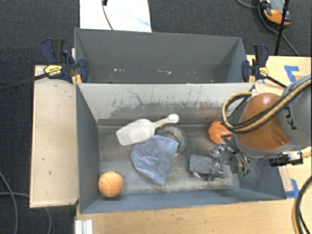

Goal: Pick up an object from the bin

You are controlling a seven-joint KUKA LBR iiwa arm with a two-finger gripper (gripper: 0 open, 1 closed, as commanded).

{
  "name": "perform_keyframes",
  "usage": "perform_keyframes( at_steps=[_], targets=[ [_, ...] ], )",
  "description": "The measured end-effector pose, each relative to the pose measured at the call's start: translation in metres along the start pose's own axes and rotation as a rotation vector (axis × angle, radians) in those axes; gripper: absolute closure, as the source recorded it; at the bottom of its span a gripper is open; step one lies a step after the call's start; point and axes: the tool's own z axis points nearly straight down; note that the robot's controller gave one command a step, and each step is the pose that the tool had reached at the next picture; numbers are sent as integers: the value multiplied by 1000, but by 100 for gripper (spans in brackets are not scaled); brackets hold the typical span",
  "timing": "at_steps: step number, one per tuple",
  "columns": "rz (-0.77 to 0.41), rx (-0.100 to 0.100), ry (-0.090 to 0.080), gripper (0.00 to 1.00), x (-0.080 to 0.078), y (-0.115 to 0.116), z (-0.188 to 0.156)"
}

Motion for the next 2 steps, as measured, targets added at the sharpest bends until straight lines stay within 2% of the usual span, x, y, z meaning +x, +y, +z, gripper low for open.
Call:
perform_keyframes(
  at_steps=[1, 2],
  targets=[
    [-1, 0, 3, 100, 1, 0, -3],
    [0, 1, 14, 100, 4, 0, -21]
  ],
)
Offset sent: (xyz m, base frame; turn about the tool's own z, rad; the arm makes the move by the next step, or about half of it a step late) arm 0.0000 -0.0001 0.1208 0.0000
